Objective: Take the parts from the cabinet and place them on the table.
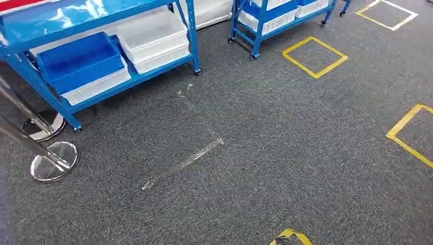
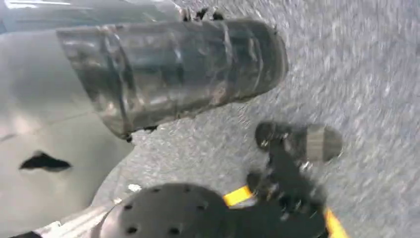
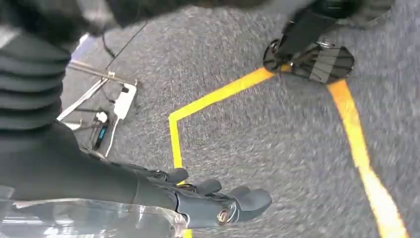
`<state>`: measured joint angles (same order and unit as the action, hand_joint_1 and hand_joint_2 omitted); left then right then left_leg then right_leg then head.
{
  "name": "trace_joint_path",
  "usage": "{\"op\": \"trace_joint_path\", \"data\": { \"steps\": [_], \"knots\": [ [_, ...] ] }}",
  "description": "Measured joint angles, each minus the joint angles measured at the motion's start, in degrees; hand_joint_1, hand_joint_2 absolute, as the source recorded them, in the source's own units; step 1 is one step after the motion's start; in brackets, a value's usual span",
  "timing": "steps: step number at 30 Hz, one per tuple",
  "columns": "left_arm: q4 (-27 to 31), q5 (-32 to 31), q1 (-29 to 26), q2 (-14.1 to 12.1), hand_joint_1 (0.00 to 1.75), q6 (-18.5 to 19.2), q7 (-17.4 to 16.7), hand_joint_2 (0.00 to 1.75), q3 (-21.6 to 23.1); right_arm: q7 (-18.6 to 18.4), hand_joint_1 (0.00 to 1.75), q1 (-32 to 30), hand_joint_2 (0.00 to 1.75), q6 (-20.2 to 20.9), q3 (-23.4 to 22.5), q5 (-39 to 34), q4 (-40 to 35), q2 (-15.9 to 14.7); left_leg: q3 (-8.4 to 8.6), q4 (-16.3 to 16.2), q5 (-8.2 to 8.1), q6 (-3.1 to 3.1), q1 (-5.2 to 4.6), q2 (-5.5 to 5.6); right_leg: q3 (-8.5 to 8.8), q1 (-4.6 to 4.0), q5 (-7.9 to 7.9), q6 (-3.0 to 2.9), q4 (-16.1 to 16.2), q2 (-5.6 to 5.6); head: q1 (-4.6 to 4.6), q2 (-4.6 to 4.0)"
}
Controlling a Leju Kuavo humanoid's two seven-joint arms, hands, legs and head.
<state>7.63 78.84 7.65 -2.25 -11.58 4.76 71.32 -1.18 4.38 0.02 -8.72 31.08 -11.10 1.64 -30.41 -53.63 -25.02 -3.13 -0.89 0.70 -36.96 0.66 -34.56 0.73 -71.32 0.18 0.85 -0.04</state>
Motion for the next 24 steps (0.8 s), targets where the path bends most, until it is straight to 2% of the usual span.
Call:
{"op": "trace_joint_path", "data": {
  "steps": [1,2,3,4,5,6,7,8,10,11,12,13,14,15,16,17,18,19,20,21,22,23,24],
  "knots": [
    [0.0,0.04,0.16,0.11,0.0,0.04,0.0,0.0,0.0,0.0,0.0,-0.26,0.0,0.0,0.0,-0.04,0.02,0.0,-0.01,-0.15,-0.1,-0.02,-0.01,1.01,-2.1,-0.02,-0.81,0.1,-3.46,-0.13,0.02,0.0],
    [0.0,0.09,0.16,0.11,0.0,0.11,0.0,0.0,0.0,0.0,0.0,-0.48,0.0,-0.02,0.0,-0.04,0.02,0.0,0.11,-0.35,-0.29,0.05,0.01,2.11,-3.06,-0.03,0.09,0.2,-4.31,-0.13,-0.02,0.0],
    [0.0,0.13,0.11,0.11,0.0,0.13,0.0,0.0,0.0,-0.02,0.0,-0.56,0.0,-0.02,0.0,-0.04,0.04,-0.02,0.35,-0.56,-0.56,0.22,0.04,3.12,-2.48,0.03,2.31,0.24,-2.14,-0.15,-0.02,0.0],
    [0.0,0.17,0.06,0.11,0.0,0.13,0.0,0.0,0.02,-0.02,0.0,-0.53,0.0,-0.02,0.0,-0.04,0.07,-0.06,0.61,-0.88,-0.88,0.38,0.13,3.9,-1.12,0.1,4.9,0.25,1.47,-0.33,0.02,0.0],
    [0.0,0.17,-0.03,0.11,0.0,0.17,0.0,0.0,0.0,0.0,0.0,-0.46,0.0,-0.02,0.0,-0.04,0.07,-0.11,0.88,-1.35,-1.34,0.66,0.25,4.75,0.97,0.28,8.05,0.26,6.7,-1.27,0.0,0.0],
    [0.0,0.17,-0.16,0.11,0.0,0.35,0.0,0.0,0.02,-0.02,0.0,-0.53,0.0,-0.02,0.0,-0.04,0.07,-0.11,0.4,-1.93,-1.94,0.96,0.36,5.38,2.43,0.67,10.13,0.42,11.18,-4.62,-0.09,0.0],
    [0.0,0.17,0.08,0.11,0.0,0.46,0.0,0.0,0.0,-0.02,0.0,-0.58,0.0,0.0,0.0,-0.07,0.11,-0.11,0.11,-3.0,-2.47,1.3,0.08,6.04,3.06,0.64,8.88,0.43,12.47,-5.67,-0.15,0.0],
    [0.0,0.2,0.22,0.11,0.0,0.55,0.02,0.0,0.0,0.0,0.0,-0.55,0.0,0.0,0.0,-0.09,0.11,-0.11,-0.45,-3.32,-2.61,1.47,0.18,6.88,3.25,0.9,8.66,0.26,12.24,-5.03,0.03,0.0],
    [0.0,0.46,-0.09,0.11,0.0,0.68,0.07,0.0,0.02,-0.02,0.0,-0.52,0.0,0.02,-0.02,-0.13,0.11,-0.11,-0.76,-3.24,-2.55,1.97,0.49,8.09,3.3,0.39,8.34,-0.25,12.26,-3.78,0.07,0.0],
    [0.0,0.52,-0.26,0.09,0.0,0.7,0.07,0.0,0.02,-0.02,0.0,-0.46,0.0,0.06,-0.02,-0.15,0.11,-0.07,-1.01,-3.4,-2.84,2.25,0.47,8.76,3.62,0.73,8.33,-0.66,12.62,-3.03,0.05,0.0],
    [0.02,0.55,-0.55,0.11,0.0,0.85,0.09,0.0,0.02,-0.02,0.0,-0.44,0.0,0.09,-0.02,-0.2,0.11,0.18,-0.92,-3.79,-3.21,2.45,0.41,7.31,4.12,0.82,8.21,-0.96,12.91,-2.33,0.09,0.0],
    [0.02,0.55,-0.47,0.17,0.0,0.92,0.22,0.0,0.04,-0.02,0.0,-0.46,0.0,0.07,-0.04,-0.22,0.11,0.0,-1.91,-6.28,-4.4,2.84,0.1,4.05,4.56,0.78,7.97,-1.33,13.0,-1.77,0.83,0.0],
    [0.02,0.59,-0.15,0.22,0.0,0.96,0.26,0.0,0.04,-0.02,0.0,-0.49,0.0,0.07,-0.04,-0.22,0.11,-0.02,-4.4,-10.77,-6.2,3.17,0.34,1.93,4.85,0.61,7.72,-1.7,13.02,-0.89,1.16,0.0],
    [0.02,0.59,0.08,0.22,0.0,1.01,0.28,0.0,0.07,-0.02,0.0,-0.58,0.0,0.07,-0.09,-0.24,0.11,-0.04,-7.36,-15.79,-7.91,3.42,0.56,0.72,5.12,0.43,7.41,-1.8,13.01,0.03,1.2,0.0],
    [0.02,0.61,0.16,0.22,0.0,1.01,0.37,0.0,0.09,-0.02,0.0,-0.69,0.0,0.06,-0.13,-0.24,0.11,-0.09,-9.98,-19.9,-8.83,3.61,0.73,0.19,5.45,0.34,7.07,-1.8,13.01,0.98,1.18,0.0],
    [0.02,0.63,0.14,0.24,0.0,1.05,0.4,0.0,0.15,-0.02,0.0,-0.74,0.0,0.05,-0.18,-0.24,0.11,-0.11,-11.46,-21.63,-8.53,3.7,0.82,0.03,5.78,0.35,6.72,-1.74,13.01,1.73,1.16,0.0],
    [0.02,0.63,0.02,0.26,0.0,1.07,0.39,0.0,0.2,-0.02,0.0,-0.72,0.0,0.04,-0.26,-0.26,0.13,-0.11,-11.55,-20.75,-6.92,3.77,0.94,-0.1,6.19,0.37,6.38,-1.74,13.01,2.41,1.25,0.0],
    [0.02,0.63,-0.23,0.26,0.0,1.09,0.41,0.0,0.22,-0.02,0.0,-0.71,0.0,0.04,-0.33,-0.24,0.13,-0.11,-10.38,-17.5,-4.25,3.72,0.99,-0.41,6.74,0.39,5.97,-1.7,13.01,3.11,1.31,0.0],
    [0.02,0.63,-0.37,0.26,0.0,1.09,0.42,0.0,0.24,-0.02,0.0,-0.71,0.0,0.04,-0.44,-0.24,0.11,-0.09,-8.16,-12.31,-1.04,3.4,0.97,-0.93,7.41,0.4,5.51,-1.55,13.02,3.82,1.31,0.0],
    [0.02,0.68,-0.37,0.26,0.0,1.09,0.44,0.0,0.24,-0.02,0.0,-0.69,0.0,0.04,-0.5,-0.24,0.11,-0.09,-6.16,-7.82,1.27,2.89,0.75,-2.42,7.97,0.38,5.1,-1.42,13.1,4.47,1.33,0.0],
    [0.02,0.68,-0.25,0.24,0.0,1.09,0.46,0.0,0.24,0.0,0.0,-0.68,0.0,0.04,-0.55,-0.26,0.13,0.0,-4.98,-5.33,0.76,2.31,-0.09,-5.75,8.38,0.34,4.65,-1.1,13.21,5.16,1.22,0.0],
    [0.02,0.7,0.11,0.24,0.0,1.09,0.5,0.0,0.26,0.0,0.0,-0.67,0.0,0.04,-0.57,-0.24,0.13,-0.02,-4.25,-4.32,-0.05,1.72,-0.74,-5.54,8.58,0.14,4.18,-0.43,13.31,6.0,1.51,0.0],
    [0.02,0.7,0.22,0.26,0.0,1.09,0.59,0.0,0.28,0.0,0.0,-0.58,0.0,0.02,-0.61,-0.24,0.13,-0.02,-4.31,-4.29,-0.23,1.4,-0.76,-4.91,9.03,0.07,3.96,-0.09,13.68,6.83,1.42,0.0]
  ]
}}
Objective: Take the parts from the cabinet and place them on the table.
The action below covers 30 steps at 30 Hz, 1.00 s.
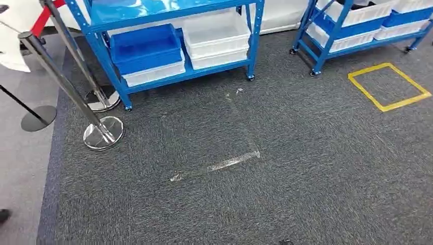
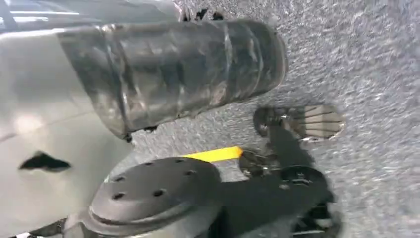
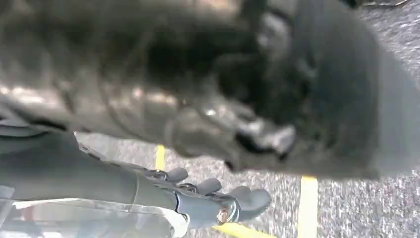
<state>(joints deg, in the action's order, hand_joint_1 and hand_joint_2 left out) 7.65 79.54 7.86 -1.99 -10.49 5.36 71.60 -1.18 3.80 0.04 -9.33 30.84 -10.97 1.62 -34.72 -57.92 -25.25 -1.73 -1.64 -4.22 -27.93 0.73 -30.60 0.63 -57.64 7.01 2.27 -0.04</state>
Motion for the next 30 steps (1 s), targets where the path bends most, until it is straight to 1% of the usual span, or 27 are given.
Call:
{"op": "trace_joint_path", "data": {
  "steps": [1,2,3,4,5,6,7,8,9,10,11,12,13,14,15,17,18,19,21,22,23,24,25,26,28,29,30],
  "knots": [
    [-0.02,0.0,-0.25,-0.02,0.0,0.0,0.02,0.0,0.02,0.0,0.0,0.04,0.0,0.0,-0.02,0.0,-0.02,0.0,-0.14,0.4,-0.16,-0.3,0.19,1.03,0.74,0.01,0.51,0.27,-0.86,0.45,0.09,0.0],
    [-0.02,0.02,-0.34,-0.06,0.0,0.0,0.02,0.0,0.07,0.0,0.0,0.2,0.0,0.0,-0.02,0.0,-0.02,0.0,0.4,0.58,-0.45,-0.67,0.27,1.82,1.36,0.04,0.52,0.5,-0.81,0.59,0.04,0.0],
    [-0.02,0.04,-0.46,-0.05,0.0,0.0,0.02,0.0,0.09,0.0,0.0,0.38,0.0,0.0,-0.02,0.0,-0.02,0.02,2.0,1.26,-0.35,-0.91,0.76,2.58,0.87,0.28,-0.26,0.71,-1.55,0.45,0.13,0.02],
    [-0.02,0.04,-0.54,-0.04,0.0,0.02,0.09,0.0,0.09,0.0,0.0,0.55,0.0,0.0,-0.09,0.0,-0.02,-0.02,2.77,1.4,-0.54,-1.23,0.8,2.8,0.45,0.47,-0.93,0.85,-3.71,-2.83,-0.2,0.0],
    [-0.02,0.04,-0.37,-0.02,0.0,0.07,0.07,0.0,0.11,0.0,0.0,0.66,0.0,-0.02,-0.15,0.0,-0.02,-0.02,2.93,1.4,-0.64,-1.42,0.88,3.57,-1.41,0.4,-2.53,0.93,-7.29,-5.02,-0.24,0.0],
    [-0.02,0.04,-0.2,-0.02,0.0,0.07,0.07,0.0,0.13,0.02,0.0,0.51,0.0,0.0,-0.2,0.0,-0.02,-0.02,3.02,1.36,-0.78,-1.57,0.97,4.32,-4.05,0.4,-4.24,1.04,-11.51,-6.16,-0.48,0.0],
    [-0.02,0.04,0.02,0.02,0.0,0.07,0.09,0.0,0.2,0.02,0.0,0.31,0.0,0.04,-0.22,0.0,-0.02,-0.02,3.2,1.36,-1.06,-1.71,0.99,4.87,-6.78,0.4,-5.92,1.16,-15.43,-6.67,-0.59,0.0],
    [-0.02,0.04,0.0,0.02,0.0,0.09,0.09,0.0,0.24,0.02,0.0,0.18,0.0,0.02,-0.22,-0.02,0.0,-0.02,3.48,1.25,-1.35,-1.73,0.98,5.73,-9.01,0.39,-6.71,1.25,-17.75,-6.87,-0.68,0.0],
    [-0.02,0.07,-0.13,0.02,0.0,0.11,0.07,0.0,0.26,0.02,0.0,0.09,0.0,-0.04,-0.26,-0.13,0.0,-0.02,3.89,1.1,-1.76,-1.61,1.02,6.46,-9.95,0.4,-5.93,1.35,-17.36,-6.9,-0.66,0.0],
    [-0.02,0.22,-0.35,0.0,0.0,0.11,0.0,0.0,0.26,0.06,0.0,0.0,0.0,-0.09,-0.31,-0.26,0.02,-0.02,4.4,0.9,-2.25,-1.51,1.07,6.92,-9.84,0.44,-3.99,1.35,-14.99,-6.9,-0.66,0.0],
    [-0.02,0.22,-0.55,0.0,0.0,0.13,-0.02,0.0,0.26,0.15,0.0,-0.08,0.0,-0.26,-0.37,-0.46,0.02,-0.09,5.03,0.66,-2.85,-1.34,1.15,7.31,-9.02,0.5,-1.26,1.37,-11.14,-6.91,-0.7,0.0],
    [-0.02,0.24,-0.7,0.0,0.0,0.15,-0.02,0.0,0.26,0.2,0.0,-0.08,0.0,-0.33,-0.42,-0.7,0.02,-0.15,5.64,0.34,-3.58,-0.99,1.21,7.55,-7.97,0.56,2.55,1.31,-6.41,-6.98,-0.66,0.0],
    [-0.02,0.26,-0.97,0.0,0.0,0.17,-0.09,0.0,0.26,0.28,0.0,-0.22,0.0,-0.33,-0.46,-1.03,0.06,-0.15,5.26,0.12,-4.28,-0.53,1.2,7.61,-7.86,0.66,5.98,1.28,-3.21,-7.32,-0.96,0.0],
    [-0.02,0.26,-0.75,0.0,0.0,0.17,-0.11,0.0,0.29,0.33,0.0,-0.12,0.0,-0.28,-0.59,-1.29,0.13,-0.13,5.38,-0.68,-4.69,-0.06,1.05,7.81,-8.53,0.36,3.67,0.7,-2.95,-7.65,-0.96,0.0],
    [-0.02,0.26,-0.63,0.0,0.0,0.18,-0.22,0.0,0.29,0.39,0.0,-0.03,0.0,-0.26,-0.76,-1.4,0.13,-0.13,4.76,-0.63,-4.91,0.35,1.07,7.82,-8.27,0.27,5.19,-0.11,-3.32,-7.71,-0.88,0.0],
    [-0.02,0.26,-0.71,-0.02,0.0,0.2,-0.31,0.0,0.31,0.42,0.0,-0.01,0.0,-0.02,-0.87,-1.44,0.15,-0.09,5.28,-0.63,-4.94,0.69,0.96,7.78,-8.03,0.22,4.86,-0.86,-3.14,-7.6,-0.99,0.0],
    [-0.02,0.26,-0.67,-0.09,0.0,0.22,-0.37,0.0,0.31,0.42,0.0,-0.07,0.0,0.04,-0.9,-1.44,0.13,-0.02,5.23,-0.87,-5.03,0.75,0.97,7.8,-7.62,0.54,4.81,-1.01,-3.04,-7.62,-0.85,0.0],
    [-0.02,0.24,-0.74,-0.11,0.0,0.39,-0.37,0.0,0.35,0.37,0.0,-0.17,0.0,0.24,-0.92,-1.44,0.15,0.09,4.37,-3.07,-4.74,1.2,1.05,6.61,-6.87,0.53,4.55,-1.32,-2.56,-7.45,-0.85,0.0],
    [-0.02,0.22,-0.58,-0.11,0.0,0.42,-0.37,0.0,0.42,0.35,0.0,-0.12,0.0,0.33,-1.07,-1.46,0.15,0.0,1.68,-7.59,-5.01,1.73,1.26,5.36,-6.27,0.51,4.26,-1.66,-2.26,-7.26,-0.31,0.0],
    [-0.02,0.22,-0.4,-0.15,0.0,0.44,-0.37,0.0,0.44,0.35,0.0,-0.07,0.0,0.44,-1.25,-1.57,0.15,0.0,-0.91,-11.54,-6.39,2.04,1.48,5.05,-5.95,0.44,3.98,-1.78,-2.19,-7.17,-0.35,0.0],
    [-0.02,0.22,-0.37,-0.15,0.0,0.46,-0.37,0.0,0.46,0.35,0.0,-0.07,0.0,0.61,-1.44,-1.68,0.15,0.0,-3.36,-15.01,-8.41,2.29,1.6,4.89,-5.57,0.4,3.55,-1.76,-2.18,-7.1,-0.31,0.0],
    [-0.02,0.22,-0.4,-0.18,0.0,0.5,-0.37,0.0,0.48,0.35,0.0,-0.09,0.0,0.72,-1.55,-1.77,0.15,0.0,-5.23,-17.28,-9.97,2.44,1.67,4.79,-5.03,0.39,3.11,-1.74,-2.17,-7.04,-0.26,0.0],
    [-0.02,0.2,-0.49,-0.2,0.0,0.59,-0.37,0.0,0.59,0.31,0.0,-0.14,0.0,0.74,-1.7,-1.9,0.15,0.0,-6.19,-17.65,-10.11,2.4,1.69,4.72,-4.41,0.38,2.67,-1.72,-2.17,-7.01,-0.31,0.0],
    [-0.02,0.18,-0.65,-0.22,0.0,0.59,-0.42,0.0,0.68,0.18,0.0,-0.17,0.0,0.76,-1.81,-1.92,0.15,0.02,-6.2,-16.28,-8.98,2.25,1.68,4.69,-3.82,0.34,2.27,-1.7,-2.17,-7.02,-0.22,0.0],
    [-0.02,0.15,-0.83,-0.28,0.0,0.61,-0.44,0.0,0.72,0.0,0.0,-0.21,0.0,0.9,-1.84,-2.03,0.17,0.02,-4.1,-9.09,-3.94,1.55,1.57,4.67,-2.51,0.16,1.44,-1.65,-2.11,-7.0,-0.18,0.0],
    [-0.02,0.15,-0.8,-0.37,0.0,0.61,-0.44,0.0,0.72,-0.02,0.0,-0.19,0.0,0.92,-1.84,-2.03,0.17,0.04,-2.58,-4.64,-0.81,0.96,1.32,4.61,-1.93,0.09,1.05,-1.6,-2.05,-6.89,-0.15,0.0],
    [-0.04,0.15,-0.8,-0.55,0.0,0.61,-0.44,0.0,0.72,-0.02,0.0,-0.22,0.0,0.94,-1.86,-2.05,0.17,0.2,-1.74,-1.49,1.57,0.12,0.91,4.26,-2.19,0.34,0.76,-1.6,-1.91,-6.83,-0.22,0.0]
  ]
}}
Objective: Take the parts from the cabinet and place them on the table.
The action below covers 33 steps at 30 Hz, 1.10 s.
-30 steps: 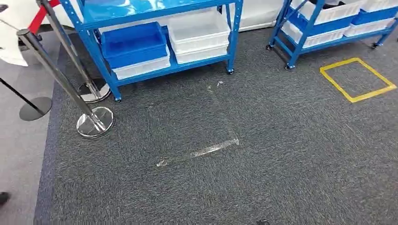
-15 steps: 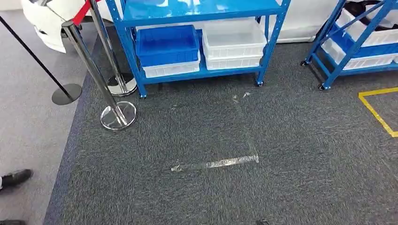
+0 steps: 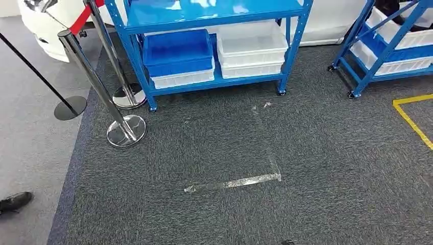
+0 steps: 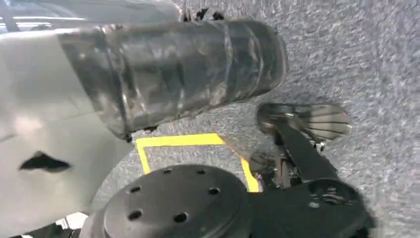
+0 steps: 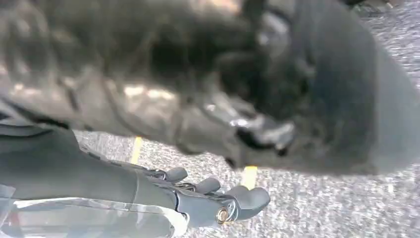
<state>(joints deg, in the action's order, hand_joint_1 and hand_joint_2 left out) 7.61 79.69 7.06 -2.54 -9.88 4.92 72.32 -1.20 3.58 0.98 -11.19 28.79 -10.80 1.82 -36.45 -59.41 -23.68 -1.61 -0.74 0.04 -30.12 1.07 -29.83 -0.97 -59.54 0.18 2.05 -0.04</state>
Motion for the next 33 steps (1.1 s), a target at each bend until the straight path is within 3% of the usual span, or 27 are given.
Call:
{"op": "trace_joint_path", "data": {
  "steps": [1,2,3,4,5,6,7,8,10,11,12,13,14,15,16,17,18,19,20,22,25,26,27,28,30,32,33],
  "knots": [
    [-0.02,0.0,0.04,-0.33,0.0,-0.02,0.0,0.0,0.04,0.02,0.0,0.08,0.0,0.04,-0.04,0.0,0.02,0.31,-0.09,-0.25,-0.41,0.0,-0.06,-0.05,0.49,0.07,-0.12,0.2,0.27,0.11,-0.35,0.0],
    [0.0,0.0,0.24,-0.28,0.0,0.0,0.0,0.0,0.07,0.02,0.0,0.26,0.0,0.02,-0.15,0.0,0.0,0.2,-0.04,0.44,-2.3,-0.3,-0.65,0.0,1.03,0.04,-0.37,0.63,0.5,-0.02,0.0,0.0],
    [0.0,-0.02,0.27,-0.31,0.0,0.07,0.02,0.0,0.09,0.0,0.0,0.28,0.0,0.0,-0.26,0.0,0.0,0.22,0.82,1.11,-1.14,-0.67,-0.7,0.2,1.7,0.13,-0.33,1.09,0.64,0.12,0.48,0.0],
    [-0.02,-0.07,0.22,-0.33,0.0,0.07,0.0,0.0,0.11,0.0,0.0,0.2,0.0,0.04,-0.44,0.0,0.0,0.22,1.06,1.66,-0.99,-0.76,-0.73,0.12,1.97,0.0,0.26,1.31,-0.04,0.1,0.41,0.0],
    [0.0,-0.11,0.14,-0.33,0.0,0.07,-0.02,0.0,0.11,-0.02,0.0,0.29,0.0,0.09,-0.48,-0.04,0.02,0.22,2.78,2.08,-1.1,-1.07,-0.46,0.26,2.42,-0.11,0.25,1.51,-0.27,0.07,0.42,0.0],
    [0.0,-0.11,0.14,-0.33,0.0,0.15,-0.02,0.0,0.11,-0.02,0.0,0.37,0.0,0.07,-0.48,-0.2,0.0,0.18,3.46,2.72,-1.1,-1.09,-0.26,-0.15,1.72,0.15,-0.36,1.54,-1.88,0.05,0.37,0.0],
    [-0.02,-0.11,0.22,-0.35,0.0,0.24,-0.02,0.0,0.11,-0.02,0.0,0.52,0.0,0.07,-0.53,-0.22,0.0,0.19,3.81,2.76,-1.3,-1.45,-0.1,-0.24,0.24,0.03,-1.03,1.69,-4.53,-0.08,0.09,0.0],
    [0.0,-0.11,0.31,-0.35,0.0,0.31,-0.02,0.0,0.13,-0.02,0.0,0.54,0.0,0.09,-0.55,-0.26,0.0,0.22,3.95,2.76,-1.56,-1.84,-0.09,-0.42,-2.4,-0.04,-2.6,1.72,-8.59,-0.17,0.0,0.02],
    [0.0,-0.11,0.32,-0.35,0.0,0.46,-0.02,0.0,0.13,-0.02,0.0,0.42,0.0,0.2,-0.57,-0.28,0.02,0.24,4.35,2.74,-2.15,-1.97,-0.12,-0.73,-7.2,0.08,-6.07,2.17,-15.21,-0.15,-0.13,0.0],
    [-0.02,-0.11,0.27,-0.37,0.0,0.46,-0.02,0.0,0.13,-0.04,0.0,0.31,0.0,0.2,-0.57,-0.33,0.02,0.26,4.73,2.69,-2.49,-1.89,-0.07,-0.78,-8.7,0.18,-6.43,2.42,-16.32,-0.11,-0.09,0.0],
    [-0.02,-0.11,0.23,-0.48,0.0,0.48,-0.02,0.0,0.13,-0.07,0.0,0.17,0.0,0.2,-0.61,-0.33,0.02,0.24,5.26,2.61,-2.99,-1.72,0.03,-0.91,-9.01,0.36,-5.23,2.6,-15.08,-0.05,-0.15,0.0],
    [0.0,-0.11,0.16,-0.5,0.0,0.5,-0.02,0.0,0.13,-0.11,0.0,0.0,0.0,0.17,-0.74,-0.33,0.02,0.22,5.85,2.46,-3.54,-1.5,0.22,-1.04,-8.22,0.55,-2.59,2.91,-11.79,0.0,-0.13,0.0],
    [0.0,-0.09,0.12,-0.5,0.0,0.57,-0.04,0.0,0.13,-0.2,0.0,-0.06,0.0,0.17,-0.96,-0.33,0.04,0.17,6.45,2.23,-4.14,-1.2,0.41,-1.33,-6.95,0.62,0.75,3.11,-7.47,0.37,-0.17,0.0],
    [-0.02,-0.07,0.02,-0.5,0.0,0.61,-0.07,0.0,0.13,-0.24,0.0,-0.04,0.0,0.17,-1.14,-0.33,0.04,0.17,6.89,1.91,-4.86,-0.79,0.48,-1.75,-5.78,0.62,4.3,3.2,-3.16,1.74,-0.22,0.0],
    [-0.02,0.07,-0.09,-0.72,0.0,0.61,-0.11,0.0,0.13,-0.24,0.0,0.01,0.0,0.26,-1.27,-0.33,0.09,0.2,7.48,1.14,-5.64,-0.25,0.32,-2.12,-6.06,0.32,4.37,2.97,-1.19,3.98,-0.44,0.0],
    [-0.02,0.09,-0.17,-0.74,0.0,0.61,-0.15,0.0,0.15,-0.24,0.0,0.42,0.0,0.44,-1.36,-0.33,0.09,0.22,6.66,1.15,-6.06,0.22,0.11,-2.46,-6.14,0.19,2.37,1.86,-1.69,3.8,-0.59,0.0],
    [-0.02,0.11,-0.1,-0.74,0.0,0.59,-0.35,0.0,0.13,-0.24,0.0,0.49,0.0,0.48,-1.38,-0.33,0.07,0.24,6.8,1.08,-6.77,0.79,0.12,-2.86,-5.71,0.08,4.08,1.55,-1.56,3.17,-0.37,0.0],
    [-0.02,0.15,-0.11,-0.76,0.0,0.59,-0.37,0.0,0.15,-0.31,0.0,0.29,0.0,0.48,-1.38,-0.33,0.09,0.26,7.69,0.03,-6.38,1.36,0.15,-2.96,-5.83,0.04,3.71,1.09,-1.44,2.63,-0.35,0.0],
    [-0.02,0.18,-0.06,-0.76,0.0,0.59,-0.44,0.0,0.13,-0.33,0.0,0.15,0.0,0.48,-1.38,-0.31,0.09,0.28,8.11,0.45,-6.69,1.52,0.2,-2.98,-5.61,0.1,3.4,0.67,-1.39,2.35,-0.42,0.0],
    [-0.02,0.22,0.0,-0.83,0.0,0.59,-0.52,0.0,0.15,-0.35,0.0,0.21,0.0,0.5,-1.4,-0.31,0.09,0.46,7.1,-2.05,-8.28,1.99,0.72,-1.37,-4.19,0.45,3.28,0.13,-0.91,1.74,-0.04,0.0],
    [-0.02,0.33,0.1,-0.83,0.0,0.59,-0.74,0.0,0.15,-0.35,0.0,0.57,0.0,0.5,-1.51,-0.31,0.09,0.46,1.57,-11.19,-11.63,2.78,1.0,-0.59,-3.53,0.48,3.03,-0.19,-0.59,0.89,0.18,0.0],
    [-0.02,0.33,0.01,-0.85,0.0,0.59,-0.81,0.0,0.15,-0.35,0.0,0.58,0.0,0.48,-1.53,-0.31,0.09,0.46,-1.15,-14.9,-13.12,3.1,1.11,-0.59,-3.12,0.47,2.71,-0.23,-0.48,0.53,0.24,0.0],
    [-0.02,0.33,-0.14,-0.96,0.0,0.59,-0.96,0.0,0.15,-0.35,0.0,0.55,0.0,0.48,-1.53,-0.31,0.09,0.46,-2.61,-16.19,-13.89,3.19,1.24,-0.6,-2.7,0.47,2.38,-0.21,-0.46,0.2,0.24,0.0],
    [-0.02,0.35,-0.24,-0.96,0.0,0.59,-1.05,0.0,0.17,-0.35,0.0,0.48,0.0,0.48,-1.55,-0.31,0.09,0.46,-3.16,-15.71,-13.58,3.19,1.35,-0.6,-2.21,0.47,2.04,-0.17,-0.46,-0.13,0.22,0.0],
    [-0.02,0.35,-0.61,-1.05,0.0,0.61,-1.12,0.0,0.24,-0.33,0.0,0.32,0.0,0.61,-1.79,-0.33,0.09,0.52,-2.09,-9.56,-9.66,3.29,1.47,-0.6,-0.9,0.48,1.07,-0.01,-0.44,-0.6,0.26,0.0],
    [-0.02,0.53,-0.61,-1.22,0.0,0.66,-1.07,0.0,0.5,-0.33,0.0,0.26,0.0,0.72,-2.03,-0.33,0.09,0.67,-0.13,-0.37,-1.57,2.69,1.44,-0.59,0.37,0.49,0.06,0.4,-0.29,-0.77,0.22,0.0],
    [-0.02,0.61,-0.8,-1.46,0.0,0.66,-1.05,0.0,0.68,-0.33,0.0,0.26,0.0,0.74,-2.05,-0.35,0.18,0.85,-0.44,-1.2,-2.07,2.36,0.89,-0.62,1.07,0.47,-0.4,0.82,-0.35,-0.9,-0.02,0.0]
  ]
}}
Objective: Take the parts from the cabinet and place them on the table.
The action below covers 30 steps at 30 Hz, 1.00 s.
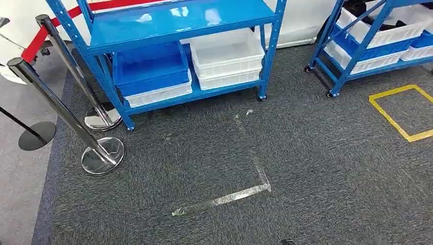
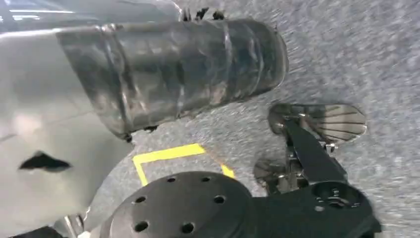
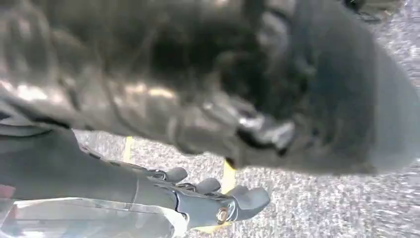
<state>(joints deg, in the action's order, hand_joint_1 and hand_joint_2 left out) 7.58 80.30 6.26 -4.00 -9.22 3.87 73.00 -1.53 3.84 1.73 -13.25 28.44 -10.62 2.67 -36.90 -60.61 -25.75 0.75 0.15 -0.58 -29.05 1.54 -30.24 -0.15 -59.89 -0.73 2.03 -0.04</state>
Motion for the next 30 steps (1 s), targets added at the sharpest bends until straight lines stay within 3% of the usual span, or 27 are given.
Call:
{"op": "trace_joint_path", "data": {
  "steps": [1,2,3,5,6,7,9,10,11,12,14,15,16,17,18,20,21,22,24,25,26,27,28,29,30],
  "knots": [
    [0.0,0.09,0.27,-0.07,0.0,0.07,0.09,0.0,0.06,0.0,0.0,0.07,0.0,-0.02,-0.09,0.0,0.0,0.0,0.0,0.37,-2.58,-0.59,-0.44,-0.13,0.06,0.18,-0.52,0.61,0.37,-0.06,0.18,0.0],
    [0.0,0.09,0.36,-0.13,0.0,0.18,0.13,0.0,0.13,0.0,0.0,0.08,0.0,-0.02,-0.18,-0.04,0.0,0.06,0.87,0.77,-1.9,-1.21,-0.67,0.06,0.68,0.29,-0.62,1.14,0.68,-0.02,0.18,0.0],
    [0.0,0.11,0.2,-0.2,0.0,0.18,0.18,0.0,0.2,0.02,0.0,-0.02,0.0,0.0,-0.2,-0.09,0.0,0.17,1.79,2.01,-0.59,-1.98,-0.65,0.34,1.37,0.2,0.55,1.47,-1.01,0.1,0.29,0.0],
    [-0.02,0.11,0.31,-0.28,0.0,0.2,0.24,0.0,0.26,0.09,0.0,0.16,0.0,0.0,-0.22,-0.15,0.0,0.22,4.24,2.75,-0.37,-2.86,-0.44,0.27,1.83,0.33,-0.68,1.73,-2.4,0.29,0.01,0.0],
    [-0.02,0.15,0.53,-0.31,0.0,0.2,0.26,0.0,0.28,0.2,0.0,0.4,0.0,-0.02,-0.3,-0.18,0.0,0.22,4.78,2.75,-0.59,-3.23,-0.43,0.29,0.5,0.08,-1.48,1.69,-4.83,0.33,-0.22,0.0],
    [-0.02,0.2,0.71,-0.33,0.0,0.22,0.26,0.0,0.31,0.22,0.0,0.44,0.0,-0.02,-0.46,-0.2,0.0,0.28,4.89,2.75,-0.78,-3.57,-0.46,0.29,-2.12,0.07,-2.77,1.72,-8.65,0.32,-0.35,0.0],
    [-0.02,0.24,0.76,-0.37,0.0,0.22,0.26,0.0,0.37,0.33,0.0,0.34,0.0,0.0,-0.63,-0.26,0.0,0.44,5.24,2.82,-1.36,-3.9,-0.52,0.36,-7.19,-0.1,-6.69,1.85,-15.15,0.33,-0.41,0.0],
    [-0.02,0.26,0.7,-0.46,0.0,0.24,0.26,0.0,0.37,0.33,0.0,0.28,0.0,-0.02,-0.7,-0.26,0.0,0.46,5.59,2.82,-1.71,-3.86,-0.52,0.54,-8.65,-0.04,-7.48,1.89,-16.06,0.36,-0.39,0.0],
    [-0.02,0.26,0.61,-0.52,0.0,0.24,0.24,0.0,0.37,0.33,0.0,0.08,0.0,-0.02,-0.72,-0.26,0.0,0.46,6.15,2.79,-2.19,-3.71,-0.44,0.81,-9.11,0.09,-6.61,2.06,-14.71,0.39,-0.39,0.0],
    [-0.02,0.26,0.5,-0.5,0.0,0.26,0.24,0.0,0.37,0.33,0.0,-0.11,0.0,-0.04,-0.74,-0.26,0.02,0.41,6.71,2.69,-2.72,-3.47,-0.26,0.99,-8.67,0.18,-4.55,2.3,-11.73,0.44,-0.46,0.0],
    [-0.02,0.26,0.22,-0.52,0.0,0.33,0.24,0.0,0.35,0.33,0.0,-0.25,0.0,-0.09,-0.79,-0.28,0.02,0.41,7.33,2.22,-4.18,-2.51,0.01,1.04,-7.29,0.56,3.43,2.67,-3.33,0.58,-0.57,0.0],
    [-0.02,0.26,0.3,-0.63,0.0,0.33,0.26,0.0,0.37,0.35,0.0,-0.41,0.0,-0.04,-0.83,-0.28,0.09,0.44,8.15,1.29,-4.96,-2.02,-0.15,0.99,-7.77,0.51,4.35,2.53,-1.74,0.84,-0.92,0.0],
    [-0.02,0.26,0.38,-0.63,0.0,0.31,0.26,0.0,0.39,0.33,0.0,-0.24,0.0,-0.02,-0.85,-0.28,0.09,0.46,7.69,1.52,-5.4,-1.74,-0.21,1.14,-7.76,0.38,1.51,1.43,-2.56,0.84,-0.92,0.0],
    [-0.02,0.26,0.44,-0.64,0.0,0.33,0.2,0.0,0.39,0.35,0.0,-0.16,0.0,-0.02,-0.87,-0.28,0.07,0.48,7.69,1.71,-6.17,-1.15,-0.25,0.99,-7.05,0.16,3.29,1.11,-2.22,0.78,-0.72,0.0],
    [-0.02,0.26,0.41,-0.63,0.0,0.33,0.22,0.0,0.44,0.33,0.0,-0.37,0.0,-0.02,-0.87,-0.33,0.09,0.52,8.71,0.68,-5.54,-0.56,-0.18,1.01,-6.95,0.16,3.13,0.53,-2.0,0.64,-0.78,0.0],
    [0.0,0.24,0.46,-0.63,0.0,0.35,0.26,0.0,0.48,0.39,0.0,-0.42,0.0,-0.02,-0.87,-0.33,0.09,0.74,8.81,-0.02,-5.97,-0.26,0.16,0.92,-5.14,0.3,2.57,-0.33,-1.68,0.5,-0.7,0.02],
    [0.0,0.26,0.58,-0.63,0.0,0.35,0.35,0.0,0.48,0.48,0.0,-0.35,0.0,-0.02,-0.87,-0.33,0.09,0.74,7.43,-2.75,-5.85,-0.09,0.21,0.86,-4.41,0.29,2.33,-0.59,-1.53,0.57,-0.61,0.0],
    [0.0,0.28,0.76,-0.63,0.0,0.35,0.33,0.0,0.5,0.55,0.0,-0.24,0.0,-0.02,-0.9,-0.33,0.09,0.74,4.79,-6.55,-6.09,0.21,0.31,0.85,-3.89,0.24,1.87,-0.85,-1.23,0.54,-0.37,0.02],
    [-0.02,0.33,0.73,-0.63,0.0,0.46,0.35,0.0,0.5,0.76,0.0,-0.2,0.0,-0.02,-0.96,-0.33,0.09,0.74,-0.51,-12.45,-8.98,0.41,0.39,0.84,-2.27,0.02,1.01,-0.94,-0.41,0.43,-0.39,0.0],
    [0.0,0.28,0.58,-0.61,0.0,0.7,0.5,0.0,0.55,0.83,0.0,-0.25,0.0,-0.04,-1.03,-0.33,0.09,0.74,-2.25,-13.31,-10.32,0.25,0.39,0.84,-1.26,-0.09,0.52,-0.94,0.03,0.23,-0.3,0.0],
    [0.0,0.24,0.4,-0.55,0.0,0.77,0.68,0.0,0.63,0.83,0.0,-0.29,0.0,-0.09,-1.09,-0.33,0.09,0.74,-3.29,-12.59,-10.65,0.0,0.39,0.84,-0.17,-0.25,-0.04,-0.91,0.35,0.05,-0.3,0.0],
    [0.0,0.24,0.23,-0.37,0.0,0.72,0.89,0.0,0.7,0.85,0.0,-0.36,0.0,-0.09,-1.18,-0.33,0.09,0.74,-3.58,-10.24,-9.8,-0.33,0.33,0.86,1.06,-0.53,-0.69,-0.9,0.68,-0.17,-0.24,0.0],
    [0.0,0.22,0.14,-0.2,0.0,0.48,0.98,0.0,0.72,0.85,0.0,-0.4,0.0,-0.02,-1.18,-0.33,0.09,0.72,-3.36,-6.59,-7.29,-1.06,0.09,0.91,2.4,-0.93,-1.42,-0.88,1.09,-0.14,-0.22,0.0],
    [0.0,0.22,0.11,-0.02,0.0,0.22,1.05,0.0,0.72,0.87,0.0,-0.43,0.0,0.02,-1.18,-0.33,0.09,0.7,-3.06,-2.47,-2.67,-2.05,-0.19,0.92,3.62,-1.16,-2.14,-0.89,1.55,-0.08,-0.22,0.0],
    [-0.07,0.2,-0.11,-0.11,0.0,-0.09,1.05,0.0,0.76,0.87,0.0,-0.78,0.0,0.11,-1.2,-0.33,0.22,0.85,-3.06,0.81,4.63,-3.11,-0.74,1.07,4.1,-0.87,-2.82,-0.91,1.88,-0.13,-0.52,0.0]
  ]
}}
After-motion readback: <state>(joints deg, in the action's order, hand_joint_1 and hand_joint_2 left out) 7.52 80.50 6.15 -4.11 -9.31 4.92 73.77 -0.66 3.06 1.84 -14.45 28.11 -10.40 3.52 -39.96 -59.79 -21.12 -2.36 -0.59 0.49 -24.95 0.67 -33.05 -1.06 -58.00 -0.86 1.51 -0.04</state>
